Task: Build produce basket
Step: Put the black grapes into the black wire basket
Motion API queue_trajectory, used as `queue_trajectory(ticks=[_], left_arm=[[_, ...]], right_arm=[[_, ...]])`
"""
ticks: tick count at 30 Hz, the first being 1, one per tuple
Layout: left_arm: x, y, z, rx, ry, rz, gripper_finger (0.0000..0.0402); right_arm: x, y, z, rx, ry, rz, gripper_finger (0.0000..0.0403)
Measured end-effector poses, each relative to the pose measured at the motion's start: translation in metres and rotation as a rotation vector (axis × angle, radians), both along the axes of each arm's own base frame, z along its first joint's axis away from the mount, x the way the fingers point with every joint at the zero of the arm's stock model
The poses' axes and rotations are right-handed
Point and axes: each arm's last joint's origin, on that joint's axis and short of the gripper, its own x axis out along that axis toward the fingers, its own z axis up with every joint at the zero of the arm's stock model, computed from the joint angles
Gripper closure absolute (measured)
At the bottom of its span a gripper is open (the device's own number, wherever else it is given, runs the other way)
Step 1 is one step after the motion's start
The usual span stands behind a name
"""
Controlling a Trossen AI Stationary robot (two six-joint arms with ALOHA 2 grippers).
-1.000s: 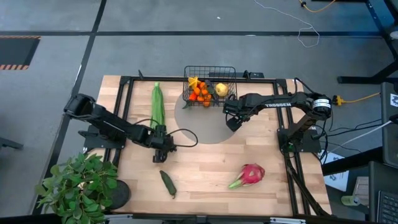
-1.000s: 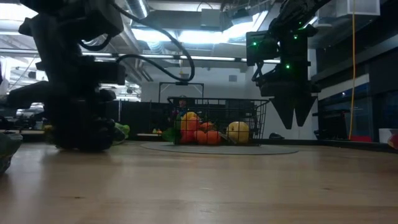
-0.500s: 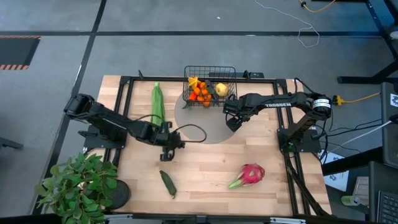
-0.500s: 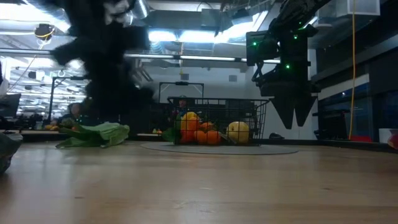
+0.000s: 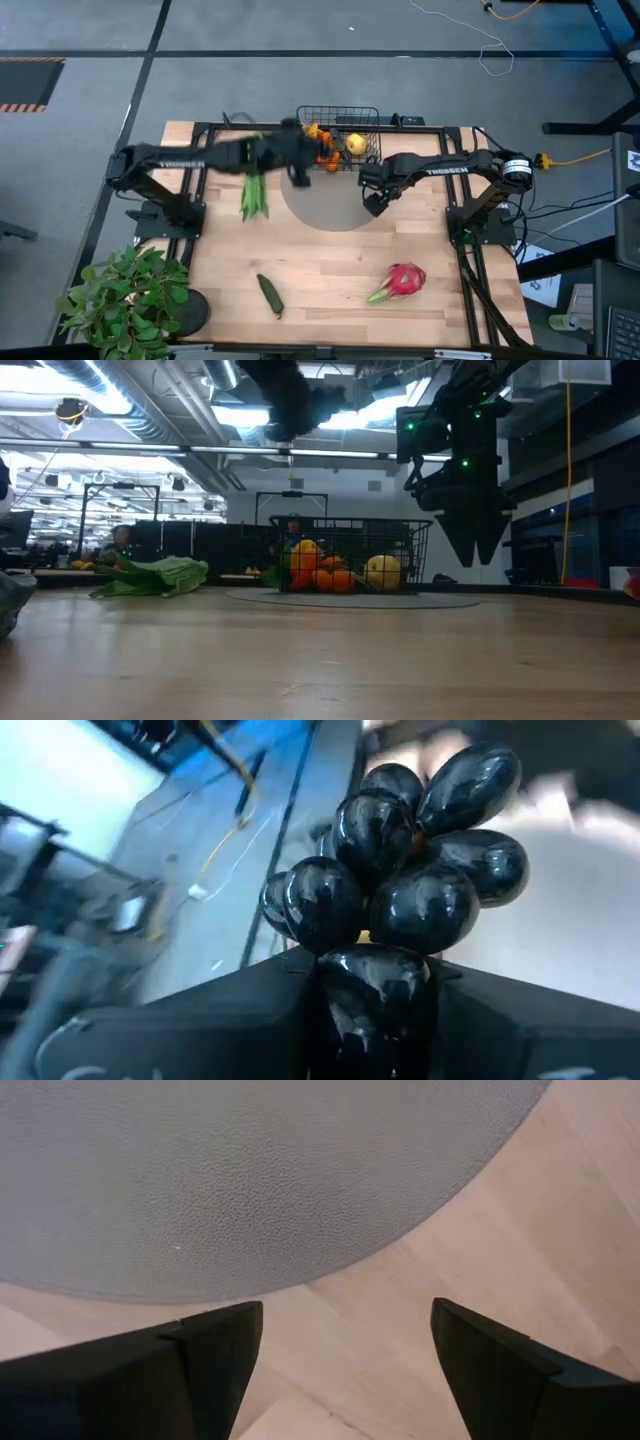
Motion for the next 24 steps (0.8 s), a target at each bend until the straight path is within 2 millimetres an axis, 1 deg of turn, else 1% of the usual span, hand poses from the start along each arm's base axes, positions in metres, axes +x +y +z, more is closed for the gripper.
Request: queue_trajectory(ticks=[2, 5, 8, 11, 14, 18, 21, 24], left_arm=[[0.000, 0.028, 0.005, -0.067, -0.047, -0.022, 0.0348], [0.003, 0.065, 0.002, -0.164, -0.081, -0.027, 0.0348], [0.009, 0.092, -0.005, -0.247, -0.100, -0.036, 0.0346], [0.024, 0.111, -0.018, -0.263, -0.109, -0.008, 0.0333], [0.035, 0.123, -0.027, -0.295, -0.102, 0.022, 0.0302], [0.046, 0.128, -0.033, -0.343, -0.093, 0.044, 0.0248], [0.047, 0.128, -0.031, -0.366, -0.088, 0.054, 0.0214], [0.046, 0.129, -0.024, -0.373, -0.096, 0.081, 0.0197]], right_arm=[[0.000, 0.002, 0.000, 0.000, 0.001, 0.008, 0.0124], [0.001, 0.004, 0.000, 0.001, 0.004, 0.017, 0.0124], [0.001, 0.005, 0.000, 0.001, 0.004, 0.022, 0.0124], [0.001, 0.005, 0.000, 0.001, 0.006, 0.040, 0.0124], [0.001, 0.005, 0.000, 0.004, 0.005, 0.041, 0.0124], [0.001, 0.006, 0.000, 0.010, 0.004, 0.042, 0.0124], [0.001, 0.006, 0.000, 0.009, 0.004, 0.042, 0.0124], [0.001, 0.005, 0.000, 0.009, 0.004, 0.043, 0.0124]])
